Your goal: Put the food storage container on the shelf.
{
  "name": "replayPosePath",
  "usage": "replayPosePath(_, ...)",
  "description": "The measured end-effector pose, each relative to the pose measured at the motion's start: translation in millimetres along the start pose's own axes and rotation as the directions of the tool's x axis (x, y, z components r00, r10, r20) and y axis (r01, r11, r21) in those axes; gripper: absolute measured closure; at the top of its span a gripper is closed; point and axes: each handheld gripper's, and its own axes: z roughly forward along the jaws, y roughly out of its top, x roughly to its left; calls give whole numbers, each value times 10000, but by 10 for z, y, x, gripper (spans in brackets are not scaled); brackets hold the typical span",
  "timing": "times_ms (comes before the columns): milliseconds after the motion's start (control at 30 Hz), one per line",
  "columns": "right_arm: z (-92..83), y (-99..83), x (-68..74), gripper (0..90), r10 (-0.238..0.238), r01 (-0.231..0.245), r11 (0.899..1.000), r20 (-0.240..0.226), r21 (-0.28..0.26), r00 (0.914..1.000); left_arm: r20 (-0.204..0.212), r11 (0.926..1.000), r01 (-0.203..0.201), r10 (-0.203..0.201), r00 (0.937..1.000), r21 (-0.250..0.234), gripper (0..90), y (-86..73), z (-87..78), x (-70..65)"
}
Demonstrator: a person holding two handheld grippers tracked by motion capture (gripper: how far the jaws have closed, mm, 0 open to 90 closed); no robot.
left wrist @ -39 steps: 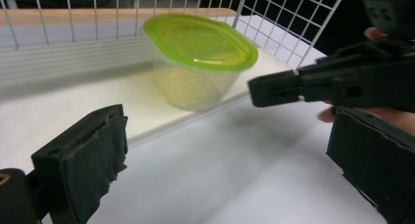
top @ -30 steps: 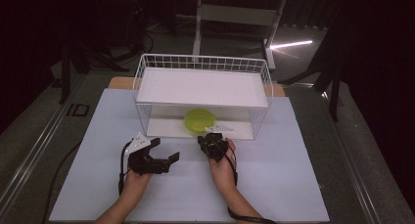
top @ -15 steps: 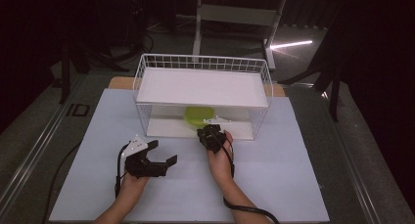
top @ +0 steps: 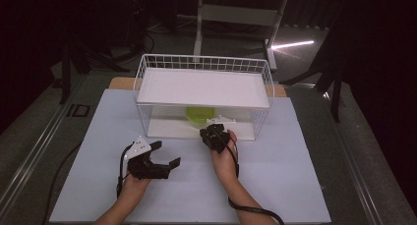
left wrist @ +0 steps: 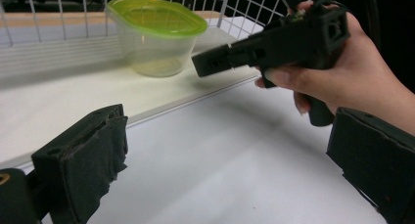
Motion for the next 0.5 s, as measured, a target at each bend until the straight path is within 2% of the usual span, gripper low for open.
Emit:
replayPosePath(133, -120, -111, 58, 811, -184, 182, 9998, -311, -88, 9993, -40, 9996, -268, 268, 9996, -10, 24, 17, -12, -9)
replayPosePath(200, -187, -156, 93, 767, -315, 305, 9993, -513, -195, 9982, 77, 9994, -338, 339, 9994, -101, 24, 24, -20, -12)
replayPosePath(300, -299, -209, 160, 618, -711, 681, 9968, -731, -428, 9948, 43, 9994, -332, 333, 9994, -138, 24, 28, -46, -34)
replayPosePath(433, -441, -253, 227, 433, -929, 856, 9929, -887, -821, 9917, 129, 9991, -361, 363, 9993, -200, 24, 23, -88, -61)
replayPosePath(500, -500, -261, 237, 339, -811, 695, 9913, -1032, -1120, 9913, 116, 9990, -381, 383, 9992, -212, 24, 30, -104, -70)
